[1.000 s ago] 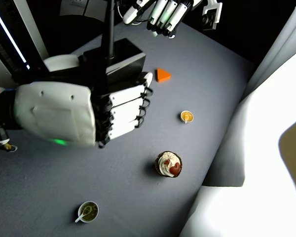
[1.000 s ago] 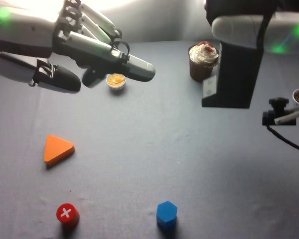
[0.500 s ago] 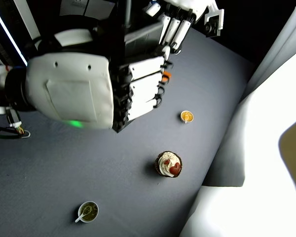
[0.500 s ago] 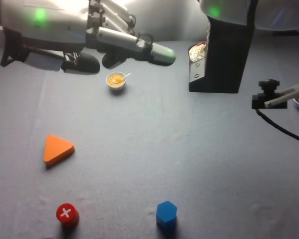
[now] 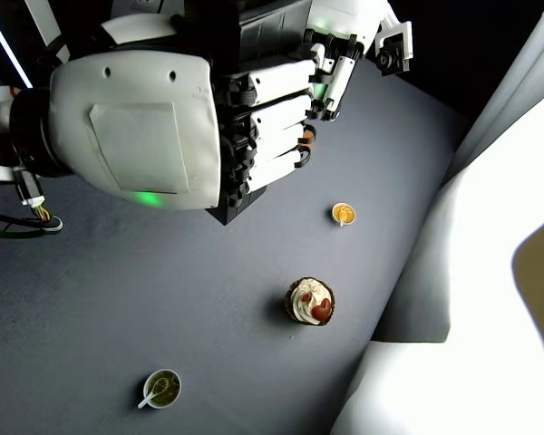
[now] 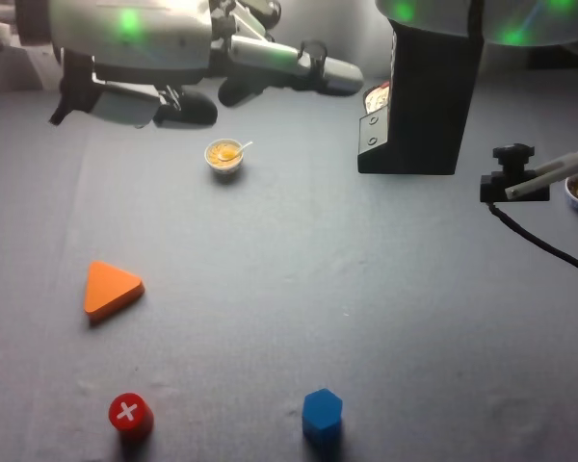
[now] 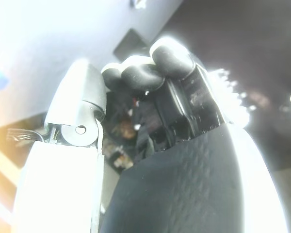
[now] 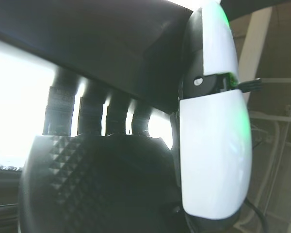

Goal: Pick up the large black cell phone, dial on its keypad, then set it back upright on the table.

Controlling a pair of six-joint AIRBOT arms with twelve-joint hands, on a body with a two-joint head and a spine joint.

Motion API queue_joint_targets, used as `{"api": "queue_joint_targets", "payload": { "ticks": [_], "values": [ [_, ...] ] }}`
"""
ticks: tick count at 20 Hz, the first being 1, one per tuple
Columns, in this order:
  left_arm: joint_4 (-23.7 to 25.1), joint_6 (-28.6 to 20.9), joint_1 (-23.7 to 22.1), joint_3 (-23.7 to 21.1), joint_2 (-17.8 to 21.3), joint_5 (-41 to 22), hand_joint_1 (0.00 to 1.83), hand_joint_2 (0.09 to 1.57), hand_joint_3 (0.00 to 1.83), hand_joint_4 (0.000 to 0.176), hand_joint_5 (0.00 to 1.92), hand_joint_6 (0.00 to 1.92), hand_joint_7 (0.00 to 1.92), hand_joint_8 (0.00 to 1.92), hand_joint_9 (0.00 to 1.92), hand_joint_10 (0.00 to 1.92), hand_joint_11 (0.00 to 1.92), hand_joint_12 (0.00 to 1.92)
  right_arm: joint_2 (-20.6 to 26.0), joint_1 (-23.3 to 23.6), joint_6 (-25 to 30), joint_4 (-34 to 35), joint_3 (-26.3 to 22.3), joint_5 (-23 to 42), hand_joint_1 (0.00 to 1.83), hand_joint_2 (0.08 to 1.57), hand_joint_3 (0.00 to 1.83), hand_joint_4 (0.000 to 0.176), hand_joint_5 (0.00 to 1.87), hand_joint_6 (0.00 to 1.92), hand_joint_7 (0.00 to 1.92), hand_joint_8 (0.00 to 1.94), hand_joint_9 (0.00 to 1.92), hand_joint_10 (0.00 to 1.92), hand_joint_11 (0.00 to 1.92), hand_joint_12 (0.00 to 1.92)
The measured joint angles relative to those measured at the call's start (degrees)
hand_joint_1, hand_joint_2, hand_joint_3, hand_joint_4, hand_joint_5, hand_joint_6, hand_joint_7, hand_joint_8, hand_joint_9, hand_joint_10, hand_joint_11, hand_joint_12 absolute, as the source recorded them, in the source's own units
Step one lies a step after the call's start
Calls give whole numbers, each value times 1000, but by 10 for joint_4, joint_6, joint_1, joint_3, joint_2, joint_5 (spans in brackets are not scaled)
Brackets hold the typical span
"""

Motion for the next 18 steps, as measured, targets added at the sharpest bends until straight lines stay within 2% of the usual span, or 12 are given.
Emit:
{"api": "queue_joint_targets", "payload": {
  "ticks": [1, 2, 3, 4, 5, 7, 9, 12, 13, 14, 16, 18],
  "values": [
    [-4, 3, 0, -7, 0, 16, 1452, 1098, 417, 143, 0, 0, 616, 1600, 564, 1888, 394, 1921, 0, 0, 0, 0, 0, 0, 1375, 1118, 0, 0, 942, 901, 936, 1023, 950, 1249, 872, 1225],
    [-10, 12, 0, -11, 0, 27, 1463, 1041, 525, 148, 0, 0, 629, 1609, 576, 1895, 406, 1921, 0, 0, 0, 0, 0, 0, 1371, 1128, 2, 0, 911, 957, 910, 1060, 935, 1268, 859, 1237],
    [-18, 22, 0, -16, -1, 41, 1340, 1094, 400, 157, 0, 0, 656, 1610, 651, 1916, 426, 1921, 0, 0, 0, 0, 0, 0, 1371, 1130, 1, 0, 905, 955, 908, 1072, 933, 1276, 864, 1245],
    [-31, 29, 1, -18, -2, 55, 1308, 1152, 291, 158, 0, 0, 646, 1615, 667, 1920, 404, 1921, 0, 0, 0, 0, 0, 0, 1370, 1136, 1, 0, 889, 974, 904, 1082, 920, 1302, 857, 1273],
    [-43, 32, 1, -20, -5, 68, 1429, 1085, 451, 155, 0, 0, 619, 1610, 579, 1921, 367, 1921, 0, 0, 0, 0, 0, 0, 1370, 1136, 0, 0, 904, 941, 906, 1098, 911, 1310, 850, 1286],
    [-42, 33, 0, -30, -6, 86, 1464, 1027, 568, 152, 0, 0, 619, 1626, 574, 1921, 357, 1921, 0, 0, 0, 0, 0, 0, 1372, 1129, 0, 0, 899, 959, 920, 1064, 937, 1268, 870, 1259],
    [-37, 37, -8, -45, -8, 99, 1466, 1018, 584, 148, 0, 0, 621, 1625, 579, 1921, 388, 1921, 1, 0, -4, 0, 2, 0, 1373, 1129, 1, 0, 899, 941, 916, 1078, 941, 1269, 898, 1242],
    [-38, 39, -16, -62, -8, 117, 1463, 1038, 544, 161, 0, 0, 620, 1610, 568, 1919, 354, 1921, 5, 0, -4, 7, 4, 2, 1379, 1109, 0, 0, 946, 849, 963, 1005, 975, 1226, 949, 1196],
    [-38, 30, -15, -64, -8, 118, 1462, 1039, 539, 156, 0, 0, 625, 1606, 564, 1913, 371, 1921, 6, 0, -4, 7, 5, 2, 1376, 1118, 2, 0, 924, 889, 935, 1047, 965, 1244, 947, 1189],
    [-37, 28, -14, -64, -8, 115, 1340, 1107, 365, 160, 0, 0, 657, 1593, 617, 1919, 367, 1921, 5, 0, -5, 7, 6, 1, 1372, 1133, 2, 0, 882, 964, 904, 1090, 942, 1278, 921, 1207],
    [-58, 14, 1, -54, -2, 85, 1306, 1200, 159, 163, 0, 0, 663, 1568, 616, 1921, 349, 1921, 3, 0, -4, 4, 6, 1, 1375, 1125, 0, 0, 898, 926, 935, 1055, 954, 1255, 930, 1212],
    [-64, 15, 21, -43, 3, 59, 1306, 1214, 128, 163, 0, 0, 664, 1568, 638, 1921, 369, 1921, 1, 0, -3, -1, 7, 0, 1375, 1126, 0, 0, 901, 894, 931, 1068, 950, 1281, 958, 1246]
  ]
}}
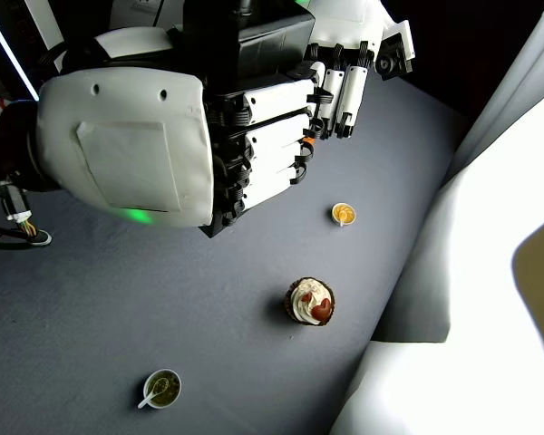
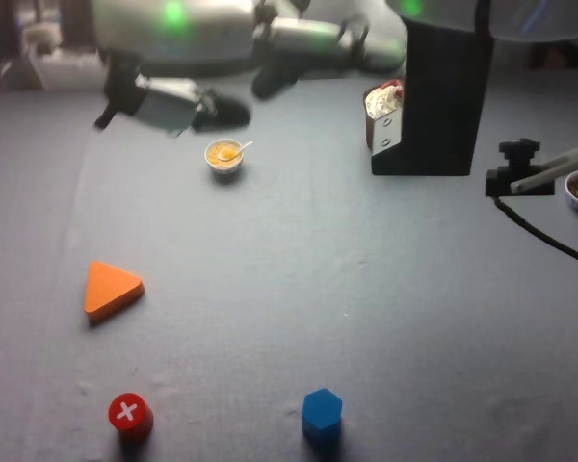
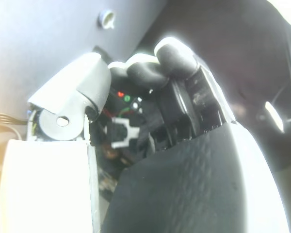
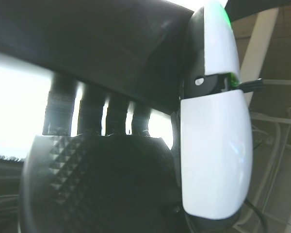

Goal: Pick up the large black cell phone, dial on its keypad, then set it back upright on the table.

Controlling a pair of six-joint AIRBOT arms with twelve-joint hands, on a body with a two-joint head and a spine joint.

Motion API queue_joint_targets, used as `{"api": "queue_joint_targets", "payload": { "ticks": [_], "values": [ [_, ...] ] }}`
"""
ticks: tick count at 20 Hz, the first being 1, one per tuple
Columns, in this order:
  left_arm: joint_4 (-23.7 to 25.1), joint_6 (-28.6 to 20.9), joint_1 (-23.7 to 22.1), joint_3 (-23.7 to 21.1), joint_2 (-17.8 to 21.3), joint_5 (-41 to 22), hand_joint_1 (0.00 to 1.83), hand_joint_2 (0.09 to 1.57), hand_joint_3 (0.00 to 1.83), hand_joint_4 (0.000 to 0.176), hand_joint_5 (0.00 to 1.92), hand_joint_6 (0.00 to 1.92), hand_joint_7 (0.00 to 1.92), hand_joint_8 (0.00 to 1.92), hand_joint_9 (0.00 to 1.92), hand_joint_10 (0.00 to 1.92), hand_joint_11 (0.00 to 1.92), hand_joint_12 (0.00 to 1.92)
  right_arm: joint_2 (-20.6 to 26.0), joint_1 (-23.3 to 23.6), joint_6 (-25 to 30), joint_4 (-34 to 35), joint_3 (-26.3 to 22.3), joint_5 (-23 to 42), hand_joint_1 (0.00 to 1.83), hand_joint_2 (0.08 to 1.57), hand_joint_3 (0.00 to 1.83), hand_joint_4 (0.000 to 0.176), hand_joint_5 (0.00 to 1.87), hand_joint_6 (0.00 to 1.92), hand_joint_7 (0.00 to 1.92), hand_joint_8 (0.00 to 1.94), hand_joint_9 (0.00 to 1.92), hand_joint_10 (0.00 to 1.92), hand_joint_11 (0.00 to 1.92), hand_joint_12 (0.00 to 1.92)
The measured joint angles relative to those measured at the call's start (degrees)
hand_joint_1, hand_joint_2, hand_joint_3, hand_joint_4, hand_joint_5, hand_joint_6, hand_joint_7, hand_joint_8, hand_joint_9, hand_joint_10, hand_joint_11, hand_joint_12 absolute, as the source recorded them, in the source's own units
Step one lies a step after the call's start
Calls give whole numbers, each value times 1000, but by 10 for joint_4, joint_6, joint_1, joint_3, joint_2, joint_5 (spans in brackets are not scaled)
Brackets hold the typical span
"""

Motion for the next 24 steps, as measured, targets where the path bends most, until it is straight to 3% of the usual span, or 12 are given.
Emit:
{"api": "queue_joint_targets", "payload": {
  "ticks": [2, 3, 4, 6, 12, 15, 18, 20, 24],
  "values": [
    [9, 1, 13, 21, 6, -21, 1307, 1216, 125, 156, 0, 0, 664, 1572, 665, 1921, 430, 1921, 0, 0, 0, -2, 0, -1, 1370, 1143, 0, 0, 855, 974, 901, 1109, 927, 1316, 916, 1274],
    [3, 2, 14, 30, 8, -26, 1429, 1097, 406, 147, 0, 0, 631, 1603, 583, 1893, 417, 1921, 0, 0, 0, 0, 0, -1, 1369, 1143, 0, 0, 857, 988, 902, 1104, 917, 1320, 892, 1274],
    [2, 4, 14, 40, 9, -29, 1459, 1029, 543, 150, 0, 0, 639, 1616, 582, 1889, 418, 1921, 0, 0, 0, 1, 1, -1, 1371, 1136, 0, 0, 884, 957, 908, 1096, 929, 1293, 901, 1272],
    [1, 10, 12, 47, 10, -28, 1473, 969, 644, 152, 0, 0, 664, 1604, 610, 1885, 449, 1921, 0, 0, 0, 1, 1, -1, 1370, 1140, 0, 0, 876, 960, 905, 1106, 918, 1314, 884, 1311],
    [-4, 12, -9, 29, 3, -2, 1476, 956, 687, 146, 0, 0, 656, 1639, 605, 1909, 447, 1921, 0, 0, 0, 0, 1, -1, 1374, 1131, 0, 0, 872, 967, 914, 1091, 956, 1248, 928, 1204],
    [-3, 12, -15, 16, -8, 16, 1473, 965, 671, 146, 0, 0, 645, 1638, 608, 1903, 434, 1921, 0, 0, 0, 1, 1, -1, 1370, 1142, 1, 0, 864, 981, 894, 1117, 924, 1309, 866, 1247],
    [2, 9, -23, 15, -23, 31, 1472, 968, 666, 151, 0, 0, 648, 1642, 601, 1897, 363, 1921, 0, 0, -3, 1, 1, -1, 1377, 1117, 0, 0, 913, 907, 948, 1039, 975, 1215, 935, 1229],
    [0, 4, -27, 10, -26, 41, 1473, 962, 687, 150, 0, 0, 641, 1663, 599, 1914, 365, 1921, 1, 0, -3, 7, 3, 0, 1372, 1139, 0, 0, 872, 925, 902, 1122, 930, 1309, 940, 1295],
    [-14, -5, -5, 8, -12, 19, 1474, 958, 698, 143, 0, 0, 645, 1665, 596, 1921, 371, 1921, 0, 0, -2, 0, 3, 0, 1374, 1128, 0, 0, 900, 908, 916, 1091, 951, 1269, 935, 1278]
  ]
}}
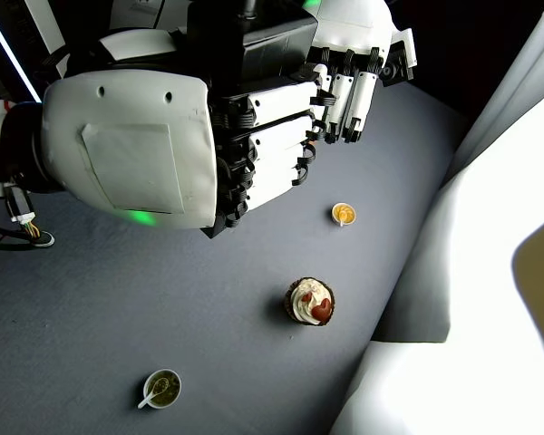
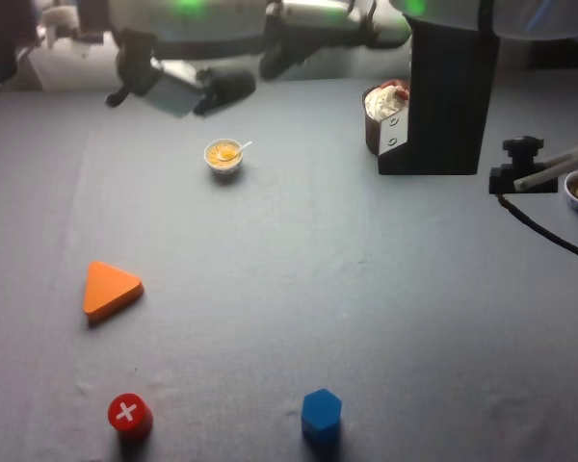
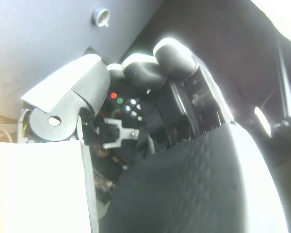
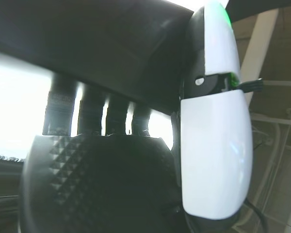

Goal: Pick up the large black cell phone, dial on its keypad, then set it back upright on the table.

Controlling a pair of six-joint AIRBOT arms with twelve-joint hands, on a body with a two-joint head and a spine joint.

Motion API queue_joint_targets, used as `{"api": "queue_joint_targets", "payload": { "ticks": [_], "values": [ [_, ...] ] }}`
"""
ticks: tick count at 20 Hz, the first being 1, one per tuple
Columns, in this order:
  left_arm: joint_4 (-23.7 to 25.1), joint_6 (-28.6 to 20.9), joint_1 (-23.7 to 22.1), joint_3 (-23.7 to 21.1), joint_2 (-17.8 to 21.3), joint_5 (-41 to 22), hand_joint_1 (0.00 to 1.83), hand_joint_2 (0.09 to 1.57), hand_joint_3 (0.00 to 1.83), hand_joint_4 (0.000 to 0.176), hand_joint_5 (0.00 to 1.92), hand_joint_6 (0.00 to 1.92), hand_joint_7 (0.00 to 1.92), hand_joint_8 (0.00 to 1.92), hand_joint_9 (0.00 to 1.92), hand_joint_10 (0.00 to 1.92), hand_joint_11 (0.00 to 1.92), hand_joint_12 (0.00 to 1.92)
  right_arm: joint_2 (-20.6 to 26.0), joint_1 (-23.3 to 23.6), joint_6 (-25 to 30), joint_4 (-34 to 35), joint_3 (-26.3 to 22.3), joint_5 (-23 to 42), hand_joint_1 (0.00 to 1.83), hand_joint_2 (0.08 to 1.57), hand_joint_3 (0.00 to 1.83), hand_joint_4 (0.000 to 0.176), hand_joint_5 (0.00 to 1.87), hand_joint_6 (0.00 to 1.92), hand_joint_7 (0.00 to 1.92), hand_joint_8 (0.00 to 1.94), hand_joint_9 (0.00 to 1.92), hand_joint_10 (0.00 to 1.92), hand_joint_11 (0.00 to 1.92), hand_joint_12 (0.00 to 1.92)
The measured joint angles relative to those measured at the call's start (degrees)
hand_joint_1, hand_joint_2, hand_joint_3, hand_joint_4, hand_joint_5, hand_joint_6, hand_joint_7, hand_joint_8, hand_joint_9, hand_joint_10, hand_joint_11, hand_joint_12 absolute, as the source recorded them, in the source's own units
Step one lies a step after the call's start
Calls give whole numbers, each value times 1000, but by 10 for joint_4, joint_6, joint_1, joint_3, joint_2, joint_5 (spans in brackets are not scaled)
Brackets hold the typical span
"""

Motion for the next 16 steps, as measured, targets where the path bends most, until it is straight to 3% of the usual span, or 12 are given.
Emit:
{"api": "queue_joint_targets", "payload": {
  "ticks": [3, 5, 6, 7, 9, 10, 12, 13, 15, 16],
  "values": [
    [-3, -5, 38, 11, 23, -59, 1476, 955, 698, 146, 0, 0, 654, 1651, 598, 1921, 391, 1921, 0, -16, 1, 1, 0, 11, 1368, 1144, 1, 0, 870, 968, 894, 1126, 904, 1331, 866, 1334],
    [11, -41, 42, 31, 26, -102, 1478, 948, 710, 141, 0, 0, 655, 1655, 602, 1921, 403, 1921, -1, -31, 1, 1, 3, 23, 1375, 1128, 0, 0, 900, 912, 928, 1049, 950, 1285, 929, 1291],
    [16, -50, 40, 32, 27, -117, 1475, 964, 677, 141, 0, 0, 651, 1639, 597, 1921, 410, 1921, -4, -41, 1, 3, 5, 31, 1372, 1137, 2, 0, 887, 921, 898, 1112, 928, 1315, 924, 1307],
    [37, -66, 33, 32, 26, -147, 1348, 1055, 458, 144, 0, 0, 678, 1598, 665, 1921, 414, 1921, -10, -52, 1, 4, 12, 45, 1372, 1139, 0, 0, 896, 892, 897, 1124, 915, 1336, 916, 1318],
    [41, -74, 33, 31, 25, -185, 1307, 1175, 228, 141, 0, 0, 656, 1596, 677, 1921, 437, 1921, -19, -73, 1, 6, 22, 71, 1370, 1144, 0, 0, 868, 928, 902, 1111, 914, 1350, 926, 1367],
    [42, -76, 33, 32, 26, -196, 1424, 1142, 331, 125, 0, 0, 605, 1603, 575, 1893, 441, 1921, -24, -83, 1, 10, 28, 85, 1373, 1132, 0, 0, 908, 869, 919, 1090, 933, 1313, 941, 1347],
    [41, -76, 32, 40, 26, -218, 1456, 1084, 470, 117, 0, 0, 591, 1638, 555, 1910, 464, 1921, -31, -106, 7, 19, 36, 116, 1373, 1136, 0, 0, 906, 852, 906, 1123, 916, 1342, 942, 1383],
    [41, -76, 32, 43, 26, -223, 1331, 1152, 313, 121, 0, 0, 624, 1637, 627, 1919, 464, 1921, -34, -115, 12, 19, 39, 127, 1373, 1138, 0, 0, 909, 831, 902, 1140, 911, 1352, 954, 1398],
    [41, -90, 32, 52, 28, -236, 1299, 1204, 189, 116, 0, 0, 640, 1614, 653, 1921, 475, 1921, -46, -135, 16, 20, 50, 162, 1251, 1129, 0, 0, 952, 861, 986, 1180, 985, 1089, 934, 1467],
    [41, -92, 32, 55, 31, -245, 1295, 1238, 132, 111, 7, 0, 627, 1629, 672, 1921, 487, 1921, -50, -142, 16, 20, 54, 174, 1348, 1130, 3, 0, 911, 854, 937, 1109, 942, 1275, 953, 1407]
  ]
}}
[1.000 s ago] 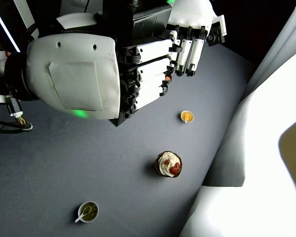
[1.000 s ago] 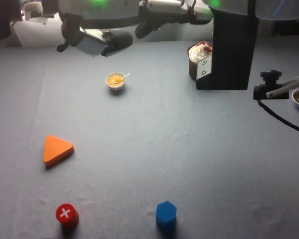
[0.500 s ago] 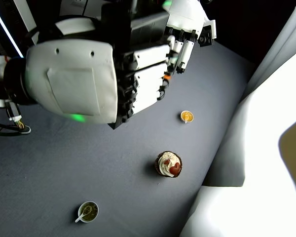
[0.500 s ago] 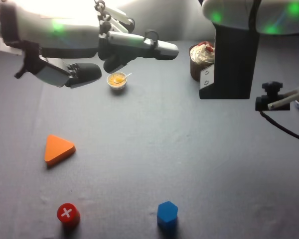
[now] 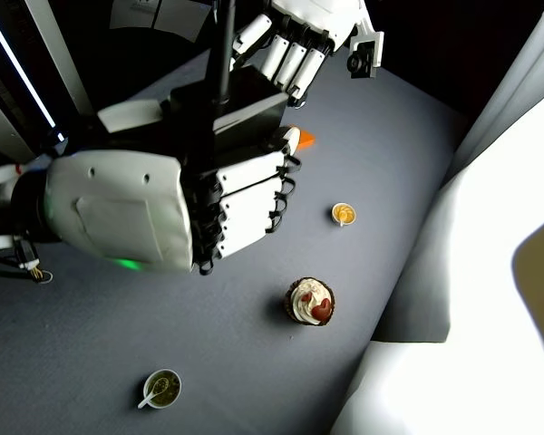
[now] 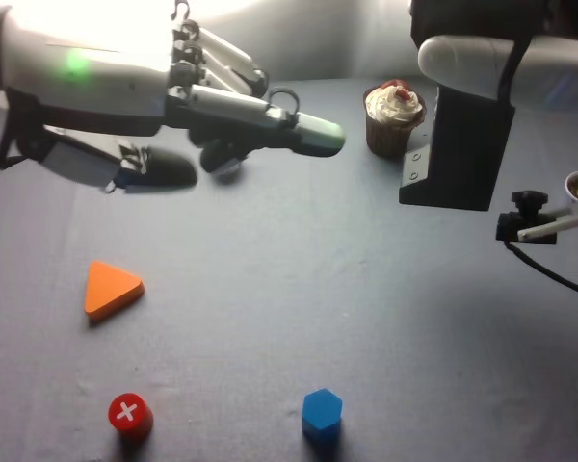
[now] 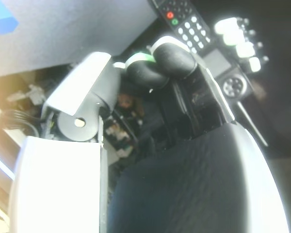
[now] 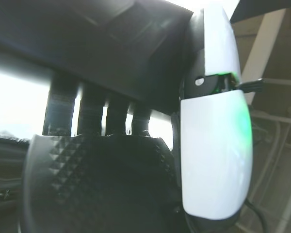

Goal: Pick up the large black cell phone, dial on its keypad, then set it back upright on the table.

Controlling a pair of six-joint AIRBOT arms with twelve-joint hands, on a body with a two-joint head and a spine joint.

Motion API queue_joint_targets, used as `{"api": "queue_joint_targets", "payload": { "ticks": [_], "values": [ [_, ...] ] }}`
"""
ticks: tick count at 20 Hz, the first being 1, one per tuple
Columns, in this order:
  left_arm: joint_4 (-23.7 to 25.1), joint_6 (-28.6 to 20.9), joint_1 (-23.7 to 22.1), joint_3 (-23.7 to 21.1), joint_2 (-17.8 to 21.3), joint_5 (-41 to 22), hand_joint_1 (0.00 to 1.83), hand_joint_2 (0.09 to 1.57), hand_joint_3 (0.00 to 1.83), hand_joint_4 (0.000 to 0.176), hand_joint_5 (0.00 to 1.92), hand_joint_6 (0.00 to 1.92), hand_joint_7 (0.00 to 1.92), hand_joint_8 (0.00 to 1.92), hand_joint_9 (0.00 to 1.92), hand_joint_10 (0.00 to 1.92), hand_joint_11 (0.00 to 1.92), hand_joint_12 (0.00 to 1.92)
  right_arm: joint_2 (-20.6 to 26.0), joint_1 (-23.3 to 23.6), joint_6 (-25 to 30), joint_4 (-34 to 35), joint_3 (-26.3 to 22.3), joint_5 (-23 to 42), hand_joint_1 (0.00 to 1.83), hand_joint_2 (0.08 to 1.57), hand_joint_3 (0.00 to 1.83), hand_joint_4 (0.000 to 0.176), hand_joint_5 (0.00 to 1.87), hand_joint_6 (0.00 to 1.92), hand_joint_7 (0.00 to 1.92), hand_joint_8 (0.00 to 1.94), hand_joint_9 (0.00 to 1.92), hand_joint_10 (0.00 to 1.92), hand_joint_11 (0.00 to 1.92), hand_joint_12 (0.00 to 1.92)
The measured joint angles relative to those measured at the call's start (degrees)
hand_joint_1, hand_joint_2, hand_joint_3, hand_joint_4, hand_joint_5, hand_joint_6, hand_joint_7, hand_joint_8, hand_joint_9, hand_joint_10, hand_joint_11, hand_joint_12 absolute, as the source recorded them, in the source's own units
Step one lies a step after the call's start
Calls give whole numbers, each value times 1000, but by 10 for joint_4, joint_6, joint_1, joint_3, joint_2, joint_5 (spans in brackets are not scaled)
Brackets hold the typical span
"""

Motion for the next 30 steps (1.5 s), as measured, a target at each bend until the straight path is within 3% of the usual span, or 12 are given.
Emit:
{"api": "queue_joint_targets", "payload": {
  "ticks": [2, 3, 5, 6, 8, 9, 10, 13, 15, 17, 23, 30],
  "values": [
    [-8, 13, 0, 10, 2, -19, 1294, 1265, 62, 97, 37, 6, 634, 1613, 682, 1921, 475, 1921, -8, -13, 2, 2, 7, 24, 1369, 1146, 1, 0, 868, 903, 891, 1152, 910, 1348, 938, 1411],
    [-17, 20, 0, 10, 3, -21, 1295, 1261, 49, 70, 48, 7, 649, 1589, 666, 1921, 402, 1921, -11, -16, 3, 5, 7, 28, 1370, 1145, 0, 0, 863, 912, 896, 1142, 912, 1344, 930, 1404],
    [-23, 24, -3, 14, 2, -31, 1289, 1278, 25, 50, 123, 9, 638, 1597, 608, 1921, 350, 1921, -17, -27, 7, 8, 9, 43, 1364, 1160, 1, 0, 825, 978, 869, 1173, 890, 1382, 907, 1418],
    [-26, 23, -3, 19, 2, -50, 1268, 1313, 24, 26, 189, 16, 592, 1662, 587, 1921, 395, 1921, -20, -33, 7, 8, 9, 52, 1370, 1145, 0, 0, 859, 930, 905, 1117, 918, 1340, 933, 1399],
    [-21, 34, -3, 20, 2, -72, 1246, 1312, 2, 5, 299, 16, 614, 1581, 512, 1689, 350, 1908, -24, -45, 11, 10, 11, 63, 1371, 1139, 1, 0, 854, 948, 912, 1097, 940, 1302, 965, 1328],
    [-12, 34, -3, 26, 2, -80, 777, 1273, 0, 0, 362, 13, 588, 1041, 528, 1417, 307, 1753, -30, -52, 12, 10, 13, 74, 1372, 1137, 0, 0, 860, 942, 910, 1102, 951, 1283, 977, 1302],
    [-12, 37, -3, 27, 2, -77, 621, 1207, 0, 0, 407, 8, 621, 631, 544, 1132, 310, 1559, -33, -59, 12, 10, 14, 83, 1375, 1125, 0, 0, 898, 898, 931, 1067, 962, 1262, 983, 1284],
    [-15, 36, -7, 27, 2, -80, 405, 1223, 0, 0, 447, 1, 619, 72, 519, 524, 226, 1241, -39, -77, 13, 11, 19, 102, 1369, 1142, 4, 0, 876, 929, 883, 1146, 923, 1322, 951, 1348],
    [-4, 34, -6, 27, 2, -81, 231, 1272, 0, 0, 443, 0, 545, 5, 528, 165, 161, 1113, -46, -91, 14, 16, 24, 115, 1370, 1141, 0, 0, 874, 939, 887, 1133, 931, 1307, 937, 1339],
    [-3, 34, -7, 27, 2, -81, 87, 1280, 0, 0, 412, 0, 415, 0, 412, 18, 12, 1039, -54, -101, 15, 21, 31, 127, 1370, 1139, 1, 0, 893, 915, 888, 1126, 919, 1327, 922, 1364],
    [-2, 36, -12, 23, 2, -82, 0, 1215, 0, 0, 311, 3, 267, 0, 246, 2, 0, 615, -87, -116, 16, 26, 48, 153, 1373, 1131, 0, 0, 910, 876, 901, 1119, 944, 1275, 912, 1255],
    [13, 42, -13, 26, 2, -85, 0, 1223, 2, 0, 312, 0, 269, 4, 250, 3, 0, 581, -105, -131, 40, 27, 56, 156, 1376, 1113, 1, 0, 924, 941, 954, 1025, 970, 1167, 902, 1147]
  ]
}}
